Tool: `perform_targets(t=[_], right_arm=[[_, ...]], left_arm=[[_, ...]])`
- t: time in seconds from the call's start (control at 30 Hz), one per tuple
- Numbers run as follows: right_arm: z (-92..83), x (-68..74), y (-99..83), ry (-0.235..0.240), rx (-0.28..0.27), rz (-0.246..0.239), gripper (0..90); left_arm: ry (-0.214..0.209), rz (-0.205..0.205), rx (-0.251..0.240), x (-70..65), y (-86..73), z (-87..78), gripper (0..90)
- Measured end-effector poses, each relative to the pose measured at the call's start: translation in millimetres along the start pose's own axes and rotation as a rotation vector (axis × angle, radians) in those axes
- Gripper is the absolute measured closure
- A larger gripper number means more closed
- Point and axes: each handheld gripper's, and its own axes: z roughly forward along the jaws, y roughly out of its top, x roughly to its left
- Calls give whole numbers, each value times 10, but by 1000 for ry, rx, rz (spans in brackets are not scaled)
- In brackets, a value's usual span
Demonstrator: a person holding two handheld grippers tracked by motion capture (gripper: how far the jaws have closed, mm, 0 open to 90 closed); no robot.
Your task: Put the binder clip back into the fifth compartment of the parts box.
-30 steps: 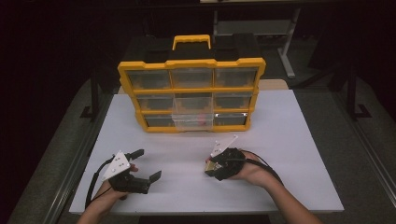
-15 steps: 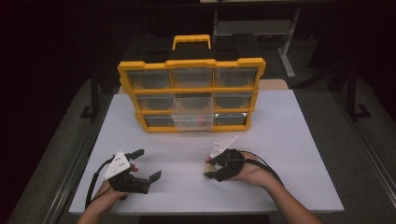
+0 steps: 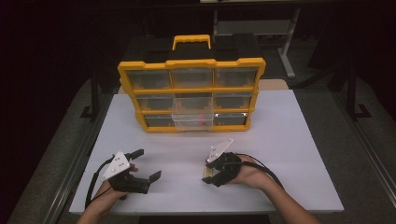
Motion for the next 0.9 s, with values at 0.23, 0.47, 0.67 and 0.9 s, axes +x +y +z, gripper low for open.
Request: perform_targets(t=[0.23, 0.47, 0.67, 0.9], right_arm=[[16, 21, 6, -15, -1, -20, 419], [53, 44, -7, -37, 17, -36, 435], [47, 43, -6, -47, 15, -40, 480], [35, 34, -1, -37, 18, -34, 489]], left_arm=[[-2, 4, 2, -1, -2, 3, 0], [-1, 3, 3, 0, -2, 5, 0], [-2, 6, 3, -1, -1, 5, 0], [-2, 4, 1, 1, -2, 3, 0]])
